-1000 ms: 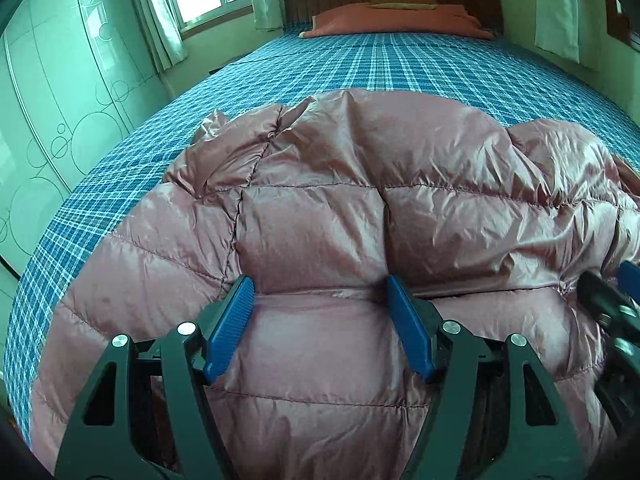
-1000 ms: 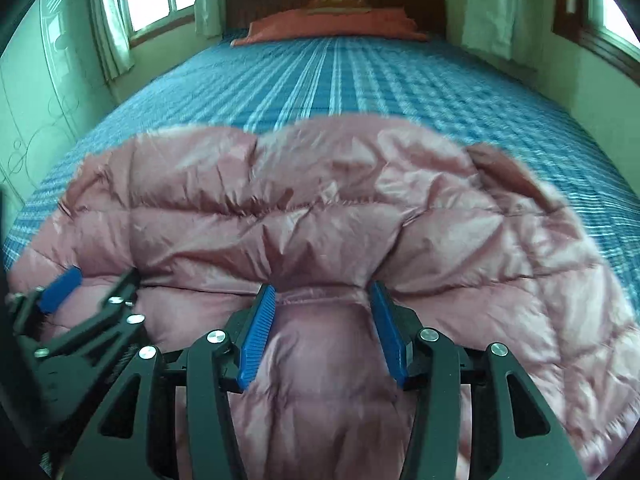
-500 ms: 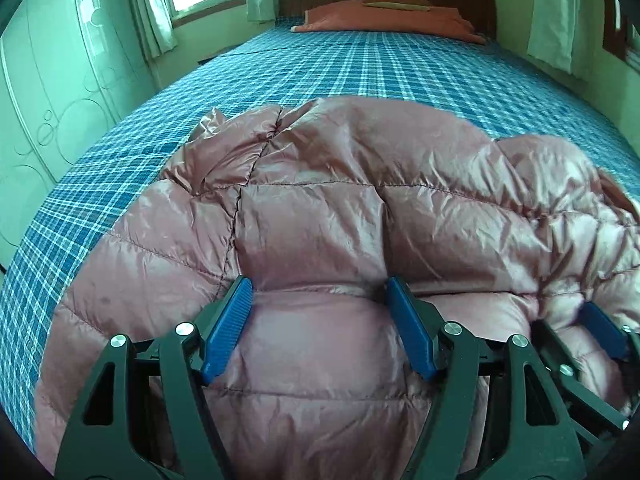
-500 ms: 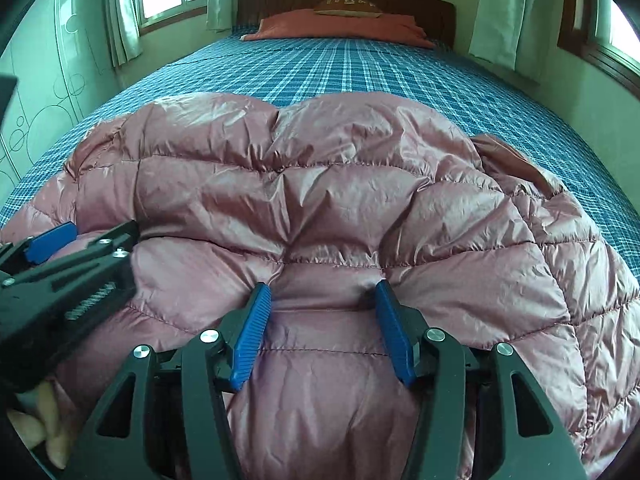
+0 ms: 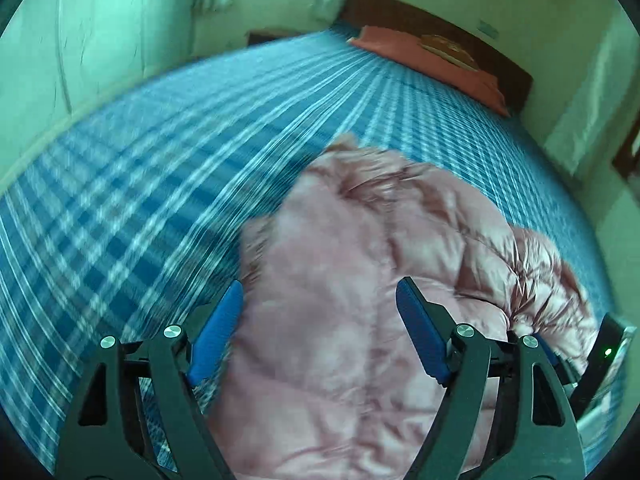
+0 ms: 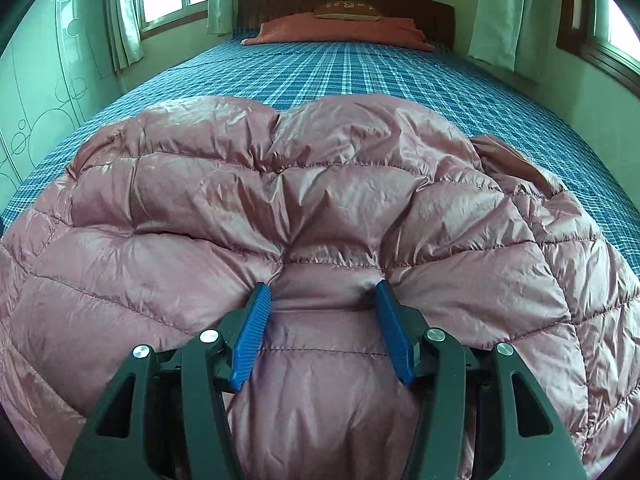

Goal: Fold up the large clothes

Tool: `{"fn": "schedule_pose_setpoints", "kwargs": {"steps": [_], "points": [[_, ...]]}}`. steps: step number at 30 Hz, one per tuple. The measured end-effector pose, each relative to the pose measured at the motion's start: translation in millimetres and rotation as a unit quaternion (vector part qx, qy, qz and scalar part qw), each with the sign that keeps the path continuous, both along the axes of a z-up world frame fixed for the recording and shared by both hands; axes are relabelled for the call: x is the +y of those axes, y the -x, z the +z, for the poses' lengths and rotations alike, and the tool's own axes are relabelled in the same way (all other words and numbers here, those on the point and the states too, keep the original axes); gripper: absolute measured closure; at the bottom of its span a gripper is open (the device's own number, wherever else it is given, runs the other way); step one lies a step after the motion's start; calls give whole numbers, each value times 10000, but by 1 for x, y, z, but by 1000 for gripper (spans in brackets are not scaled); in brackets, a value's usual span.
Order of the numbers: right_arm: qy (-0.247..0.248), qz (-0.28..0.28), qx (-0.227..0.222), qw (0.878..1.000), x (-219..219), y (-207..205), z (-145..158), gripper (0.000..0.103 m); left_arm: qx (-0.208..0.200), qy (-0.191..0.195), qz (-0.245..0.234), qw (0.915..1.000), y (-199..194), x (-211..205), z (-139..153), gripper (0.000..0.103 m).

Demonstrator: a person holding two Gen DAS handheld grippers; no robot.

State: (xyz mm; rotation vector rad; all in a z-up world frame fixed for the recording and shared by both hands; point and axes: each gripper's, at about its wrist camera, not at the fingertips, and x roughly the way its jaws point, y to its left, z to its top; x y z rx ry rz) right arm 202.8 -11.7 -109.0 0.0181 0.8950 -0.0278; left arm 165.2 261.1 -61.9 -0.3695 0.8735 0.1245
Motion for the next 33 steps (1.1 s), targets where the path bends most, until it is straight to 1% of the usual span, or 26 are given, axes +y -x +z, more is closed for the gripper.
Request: {"fn": "schedule_pose_setpoints", "kwargs": {"steps": [2,3,5,7,8,10,12,14,15,16,17,18,19,21,22,24,25,26,28,31,33], "points": [[0,0,-1,10000,0,0,0,48,232,528,150,9982,2,20,-16,24],[2,0,-2,10000,0,0,0,48,298,878,199,9955,2,29,-25,24],[8,0,0,10000,0,0,0,48,376,1361,218,9897,3,35,-39,24],[21,-2,-3,10000,1,0,0,48,458,1799,85,9826,1,34,-51,24],[25,-4,-5,10000,1,1,0,48,456,1905,58,9806,-1,33,-55,24],[34,-7,-7,10000,2,1,1,48,342,1847,-54,9822,-5,27,-56,18],[53,-9,-9,10000,3,1,1,48,340,1783,-133,9833,-11,21,-58,16],[76,-12,-16,10000,4,1,1,48,299,1818,-141,9828,-14,21,-60,17],[92,-12,-19,10000,4,0,2,48,276,1823,-132,9828,-15,20,-59,18],[108,-13,-23,9999,4,0,2,48,244,1811,-116,9831,-12,21,-59,28],[120,-18,-28,9999,6,1,1,48,198,1786,-141,9836,-12,21,-57,32],[130,-20,-31,9999,7,1,1,48,148,1828,-256,9827,-11,18,-56,44],[141,-21,-31,9999,8,1,1,48,138,1853,-328,9820,-11,18,-56,48],[156,-26,-31,9999,10,1,1,48,160,1755,-334,9838,-12,18,-57,48],[171,-26,-33,9998,10,1,1,48,177,1819,-315,9827,-15,20,-60,46],[190,-31,-37,9998,11,1,1,48,160,2110,-185,9772,-18,26,-67,42],[199,-34,-39,9998,12,1,1,48,142,2150,-178,9764,-19,26,-67,42],[209,-39,-40,9998,13,1,1,48,126,2068,-250,9780,-20,23,-65,42],[232,-46,-43,9997,15,1,0,48,72,1908,-435,9806,-20,17,-62,61],[271,-51,-51,9996,17,1,0,48,-59,1973,-504,9790,-17,16,-58,75],[312,-50,-52,9995,19,1,-1,48,-136,1994,-511,9785,-15,15,-52,81]]}}
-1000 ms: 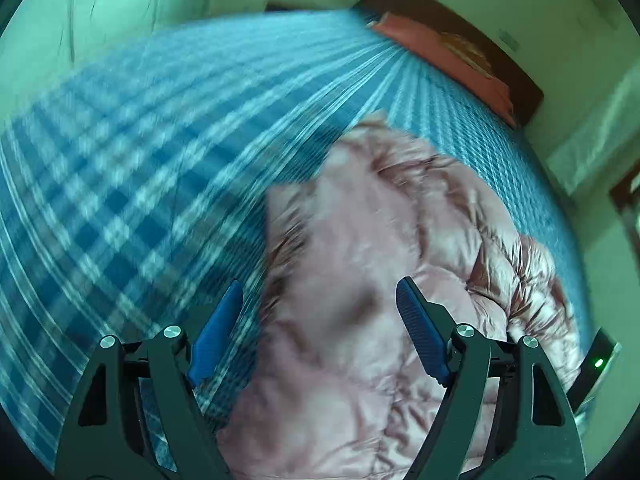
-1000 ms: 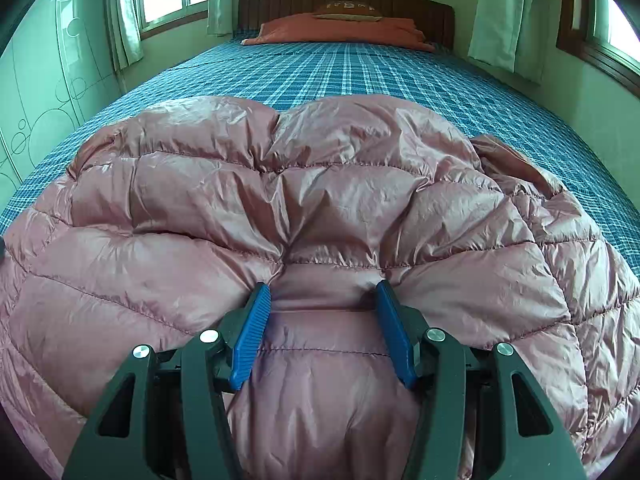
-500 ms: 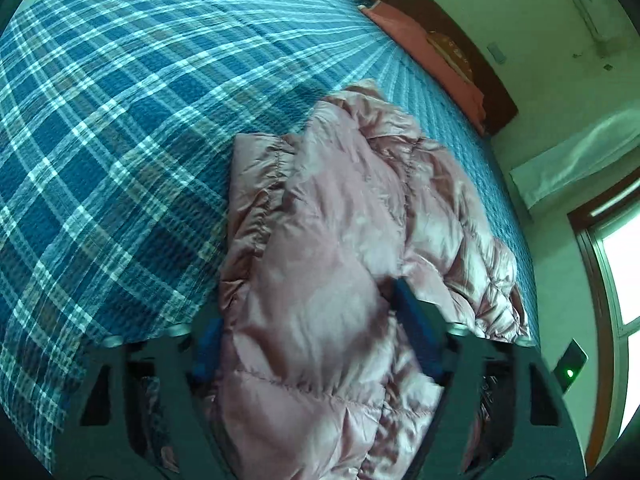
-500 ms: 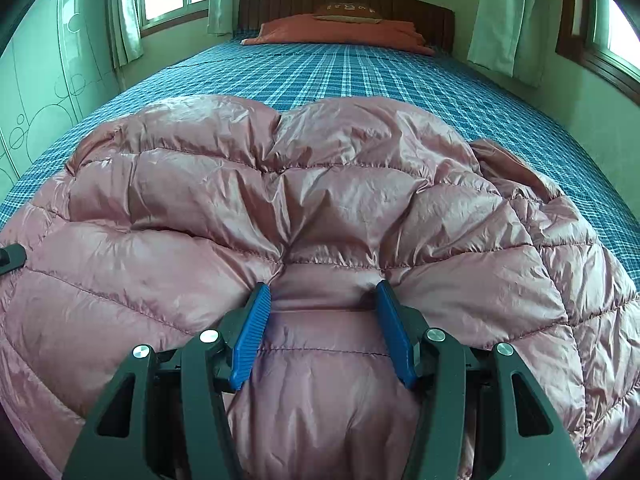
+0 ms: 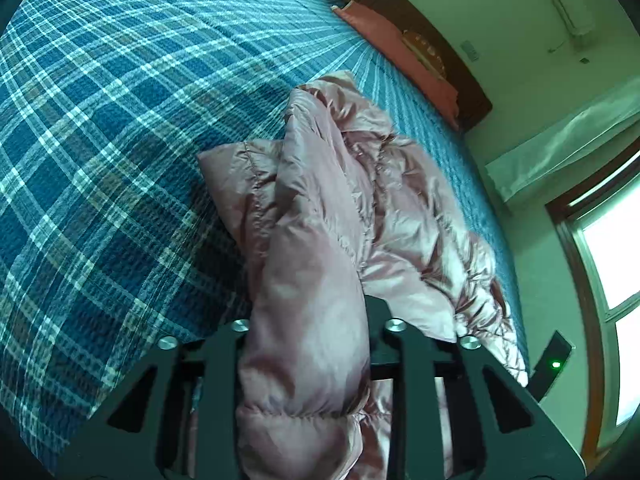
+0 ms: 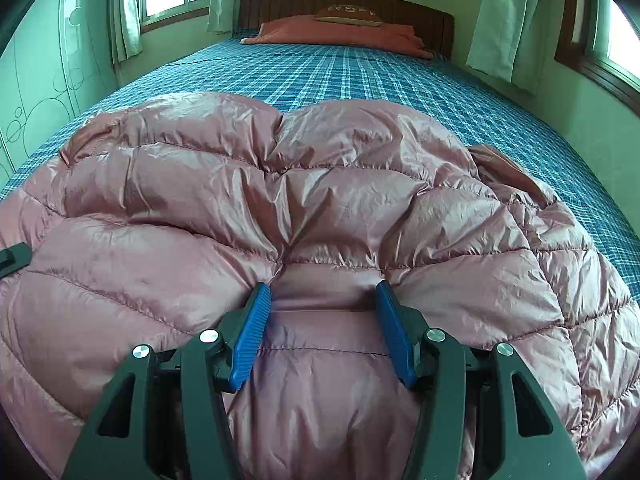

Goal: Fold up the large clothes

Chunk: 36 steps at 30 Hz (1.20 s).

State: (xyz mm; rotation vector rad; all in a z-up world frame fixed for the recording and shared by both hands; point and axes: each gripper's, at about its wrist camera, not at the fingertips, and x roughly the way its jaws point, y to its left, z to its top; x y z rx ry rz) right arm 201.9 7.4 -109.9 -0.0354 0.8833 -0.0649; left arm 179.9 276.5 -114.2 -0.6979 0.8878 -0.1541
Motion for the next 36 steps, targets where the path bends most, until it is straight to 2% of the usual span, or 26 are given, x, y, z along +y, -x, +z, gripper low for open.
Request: {"fn": "schedule_pose_setpoints", "kwargs": {"steps": [4,7,12,17,23,26,29,31,36], "points": [[34,-13,16,10000,1,-1,0,48,-231,-311,-69,9992,6,-12,26,85],[-37,-25,49,10000,0,-2,3,48,-403,-374,-120,9984,10,-21,48,86],[-270,-77,21,9996,-20,8,25,48,-749,-617,-403,9945,21,-49,91,87],[-349,-235,-176,9990,-65,42,50,47,-1015,-928,-746,9877,27,-97,129,87],[-411,-820,-307,9953,-140,84,63,47,-1206,-1365,-1179,9762,28,-175,156,87],[-411,-1131,-343,9921,-175,103,63,47,-1189,-1566,-1412,9703,26,-219,158,87],[-386,-1390,-274,9892,-208,115,57,47,-1094,-1818,-1629,9636,23,-265,146,87],[-325,-1564,-210,9869,-225,122,51,47,-1015,-1954,-1741,9598,22,-290,135,87],[-472,-1941,-83,9798,-258,138,41,47,-582,-2197,-2011,9528,20,-345,83,87]]}}
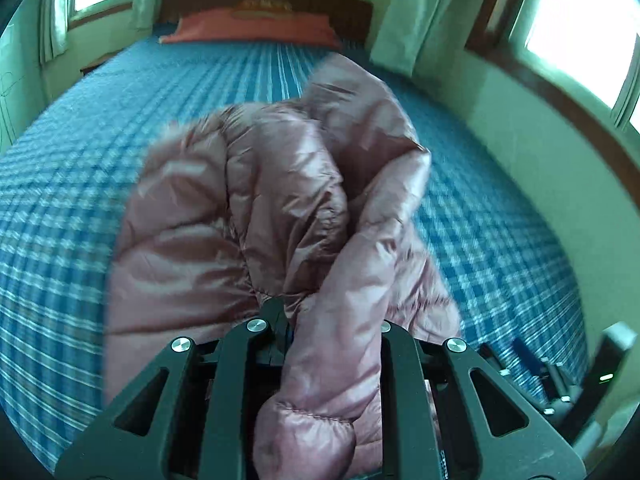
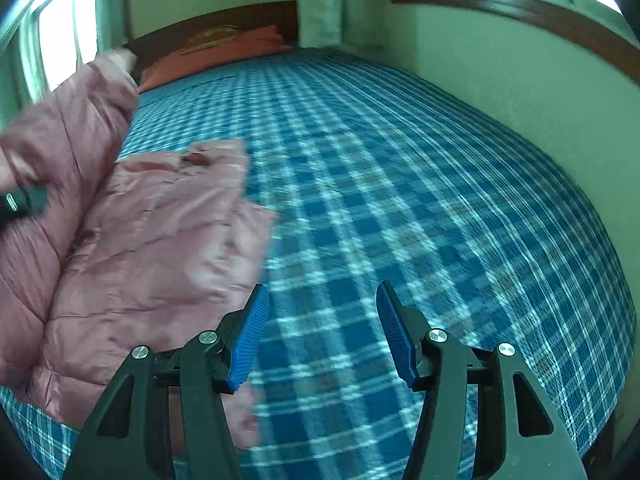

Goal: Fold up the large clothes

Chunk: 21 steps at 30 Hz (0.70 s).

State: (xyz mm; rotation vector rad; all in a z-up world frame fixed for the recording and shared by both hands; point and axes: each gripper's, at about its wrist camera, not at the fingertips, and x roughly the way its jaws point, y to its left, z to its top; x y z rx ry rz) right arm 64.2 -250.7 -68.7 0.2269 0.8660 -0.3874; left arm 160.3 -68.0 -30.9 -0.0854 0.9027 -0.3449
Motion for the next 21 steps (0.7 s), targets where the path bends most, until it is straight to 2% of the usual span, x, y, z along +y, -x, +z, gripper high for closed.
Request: {"fn": "schedule_pose_setpoints", "kwargs": {"steps": [3,7,16,21], "points": [[-94,-117,40,9999,-11,4,-6,47,185,-158,-33,9997,-1,-22,-28,87],[-170,-131,123,9997,-13,3,-13,47,159,-352,-34,9992,-2,-40,-49,87],[-344,-156,304,9988,-19,-1,-28,47,-237,-714,-73,9971,7,-57,-66,87],[-287,-180,310,9989,-18,0,-26,47,-426,-909,-160,9948,13,-65,-58,84]]}}
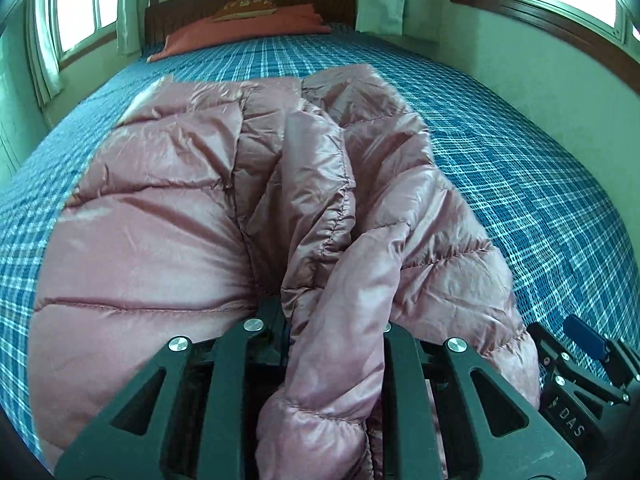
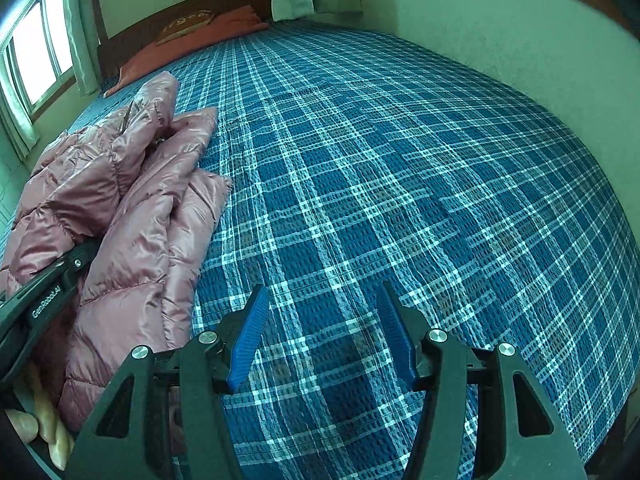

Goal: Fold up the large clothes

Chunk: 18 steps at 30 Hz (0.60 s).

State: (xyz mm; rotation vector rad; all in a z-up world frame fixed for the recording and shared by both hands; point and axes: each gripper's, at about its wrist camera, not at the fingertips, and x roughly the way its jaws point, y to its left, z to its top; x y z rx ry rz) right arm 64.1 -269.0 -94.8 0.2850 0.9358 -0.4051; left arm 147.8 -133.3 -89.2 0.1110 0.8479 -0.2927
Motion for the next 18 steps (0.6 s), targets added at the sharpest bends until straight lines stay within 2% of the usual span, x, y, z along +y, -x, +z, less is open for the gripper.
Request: {"fn": "schedule_pose_setpoints", "kwargs": {"steps": [2,3,4,8,11,16,18], "points": [[25,8,-1,10000,0,0,1,47,-65,58,-70,9999,5,-3,5,70],[33,9,-1,10000,-1,0,1,47,-78,137,-145,9998,8,-4,8,56],[46,6,-1,10000,1,1,2,47,-91,188,-201,9996,11,-5,12,49],[143,1,13,9999,3,10,6,47,-127,359,-339,9987,28,-5,26,43],[170,-14,0,9999,5,19,10,47,-76,707,-397,9967,40,5,42,41],[279,-12,-82,9996,10,32,22,47,-130,1298,-481,9903,67,38,71,34],[316,7,-133,9994,13,35,28,47,-239,1390,-462,9889,75,53,79,29]]}}
